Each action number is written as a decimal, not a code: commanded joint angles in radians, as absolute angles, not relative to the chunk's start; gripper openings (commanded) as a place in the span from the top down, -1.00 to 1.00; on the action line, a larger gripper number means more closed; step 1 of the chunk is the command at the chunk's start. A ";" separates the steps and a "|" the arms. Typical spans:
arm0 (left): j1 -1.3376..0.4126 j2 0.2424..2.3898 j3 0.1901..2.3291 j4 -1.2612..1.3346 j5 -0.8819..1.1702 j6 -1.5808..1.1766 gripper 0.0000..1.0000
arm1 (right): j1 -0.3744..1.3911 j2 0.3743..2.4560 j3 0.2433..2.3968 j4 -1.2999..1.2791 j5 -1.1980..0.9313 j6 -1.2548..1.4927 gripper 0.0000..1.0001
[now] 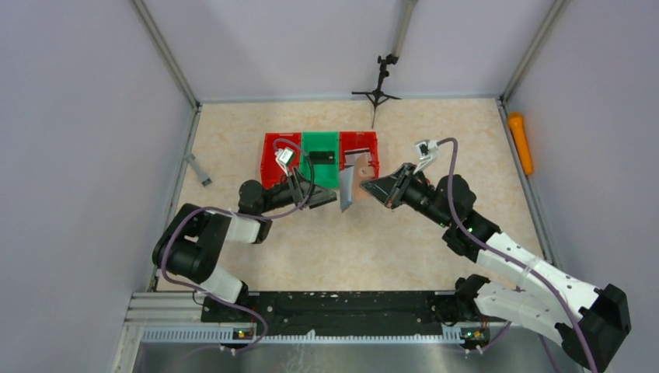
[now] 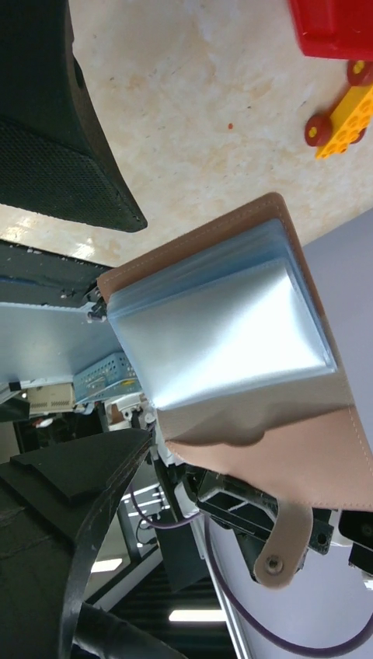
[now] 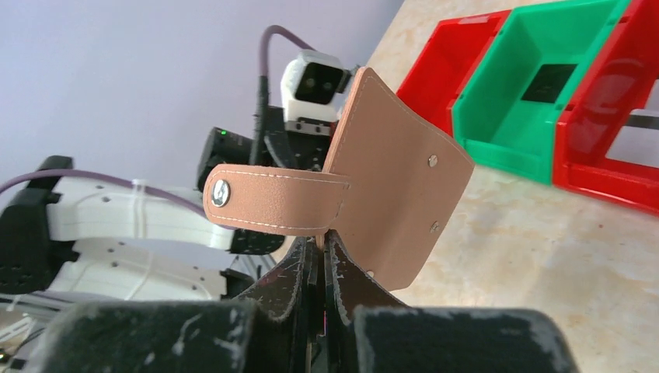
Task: Take the credit cards out of the card holder
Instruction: Open the card holder at the center of the board.
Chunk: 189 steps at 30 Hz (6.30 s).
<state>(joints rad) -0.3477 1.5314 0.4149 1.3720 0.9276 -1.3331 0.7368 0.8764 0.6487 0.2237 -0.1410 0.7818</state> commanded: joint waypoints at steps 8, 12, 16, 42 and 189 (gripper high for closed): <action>-0.359 1.595 0.434 1.615 0.966 -1.472 -0.97 | 0.736 0.872 0.671 0.394 -0.211 0.890 1.00; -0.392 1.613 0.463 1.620 0.987 -1.486 -0.97 | 0.736 0.888 0.648 0.447 -0.231 0.930 1.00; -0.394 1.571 0.446 1.620 0.978 -1.456 -0.97 | 0.735 0.885 0.616 0.456 -0.229 0.948 1.00; -0.383 1.647 0.469 1.620 0.994 -1.447 0.16 | 0.736 0.756 0.444 0.325 -0.107 0.954 1.00; -0.579 1.684 0.718 0.353 0.815 -0.657 0.60 | 0.966 1.378 0.503 0.284 0.171 0.736 -0.27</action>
<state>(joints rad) -0.5724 1.6867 0.6861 0.3122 0.7799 -0.6556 0.9592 1.3647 0.4778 0.2848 0.1379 0.7353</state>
